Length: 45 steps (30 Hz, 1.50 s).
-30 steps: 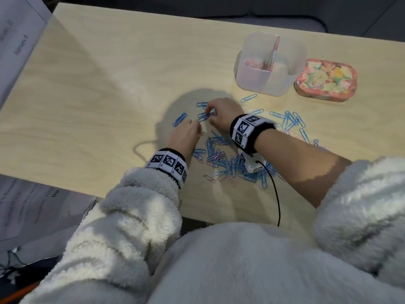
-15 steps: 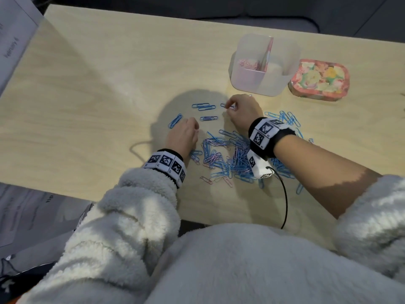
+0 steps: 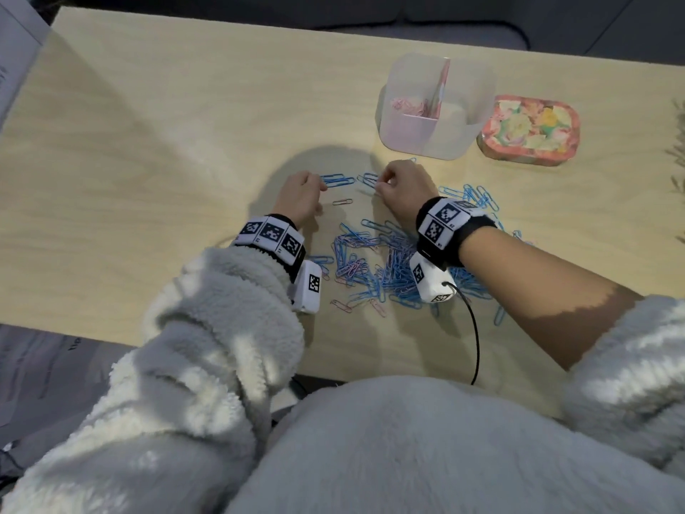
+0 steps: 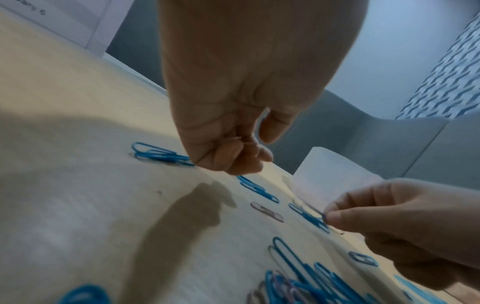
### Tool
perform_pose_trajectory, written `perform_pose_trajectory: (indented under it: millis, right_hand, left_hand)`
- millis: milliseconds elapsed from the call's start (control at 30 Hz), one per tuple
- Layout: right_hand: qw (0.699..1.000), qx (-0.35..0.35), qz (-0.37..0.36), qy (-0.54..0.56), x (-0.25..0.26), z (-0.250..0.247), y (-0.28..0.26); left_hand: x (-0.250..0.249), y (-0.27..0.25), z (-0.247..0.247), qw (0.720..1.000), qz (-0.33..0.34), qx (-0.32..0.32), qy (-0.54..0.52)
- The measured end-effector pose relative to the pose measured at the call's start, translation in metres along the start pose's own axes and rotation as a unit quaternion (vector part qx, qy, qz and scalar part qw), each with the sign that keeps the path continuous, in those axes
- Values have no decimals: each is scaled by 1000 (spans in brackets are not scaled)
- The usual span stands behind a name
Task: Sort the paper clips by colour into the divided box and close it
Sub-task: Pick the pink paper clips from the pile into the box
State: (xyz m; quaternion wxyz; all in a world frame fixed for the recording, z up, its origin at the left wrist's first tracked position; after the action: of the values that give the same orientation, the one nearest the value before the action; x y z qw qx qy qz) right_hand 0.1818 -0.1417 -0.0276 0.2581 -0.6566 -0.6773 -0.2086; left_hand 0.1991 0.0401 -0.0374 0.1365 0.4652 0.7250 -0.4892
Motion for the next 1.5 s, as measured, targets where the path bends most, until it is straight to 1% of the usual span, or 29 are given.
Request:
perform_pose_trajectory:
  millis: [67,100,167,267,300,367,500,567,633,700,767,833,933,1000,1067,1133,1200,1233,1300,1400,1467,1500]
  right_hand:
    - [1000,-11,4,-13,-7,-7,-7]
    - [1000,-4,-4,-18,-6,-7,-10]
    - [998,43,-34,-12,2,1,-21]
    - [985,148,-84,-13,16,25,-42]
    - [982,164,-90,-26,17,30,-47]
    - [981,165,-90,-53,14,32,-52]
    - [987,130,-52,-76,2,21,-48]
    - [992,95,-29,-80,-4,10,-48]
    - [995,68,-26,-75,-2,4,-49]
    - [994,78,-52,-64,11,10,-50]
    - [989,107,-79,-67,26,25,-51]
    - [985,120,-90,-80,36,36,-54]
    - [983,119,-101,-102,42,42,-58]
    - [978,120,-113,-124,44,42,-60]
    - [975,122,-117,-142,42,40,-60]
    - [976,121,-108,-147,38,36,-62]
    - [977,138,-88,-139,29,34,-64]
    - [979,144,-76,-122,24,32,-65]
    - [988,135,-54,-43,14,23,-62]
    - [993,77,-24,91,9,-10,-47]
    - [990,31,0,139,5,-38,-26]
    - [990,-1,6,142,2,-55,-12]
  left_hand:
    - [-9,2,8,998,29,6,56]
    - [-13,2,13,994,50,6,99]
    - [-18,1,22,978,93,-7,186]
    - [-22,-4,30,950,143,-37,276]
    - [-23,-6,32,944,151,-39,292]
    - [-21,-7,35,939,151,-33,308]
    - [-15,-13,33,940,147,-26,308]
    - [-6,-16,25,954,130,-24,271]
    - [7,-17,15,976,91,-9,199]
    - [17,-20,6,990,62,13,123]
    - [23,-25,2,996,46,30,76]
    - [30,-29,1,997,22,42,53]
    - [42,-32,1,998,-16,58,32]
    - [44,-36,3,997,-4,62,51]
    - [43,-41,9,992,37,68,103]
    - [44,-46,16,986,57,82,135]
    - [45,-48,20,985,59,86,140]
    - [44,-49,21,984,62,81,144]
    - [44,-49,21,983,66,66,159]
    - [43,-51,20,978,78,39,191]
    - [41,-51,19,976,80,10,204]
    - [40,-51,18,975,80,-5,207]
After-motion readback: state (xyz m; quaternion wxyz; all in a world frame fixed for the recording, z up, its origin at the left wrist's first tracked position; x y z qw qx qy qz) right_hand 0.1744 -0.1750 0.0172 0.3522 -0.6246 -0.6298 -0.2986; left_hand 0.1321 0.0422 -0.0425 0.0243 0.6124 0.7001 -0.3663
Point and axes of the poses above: each hand's wrist, its own y-axis towards the middle knuckle, its own z-axis out of the palm, x = y × z, the point moved 9 cm from there along y, towards the middle knuckle, and after that the axes turned 15 degrees about -z, right-handed, at the moved point
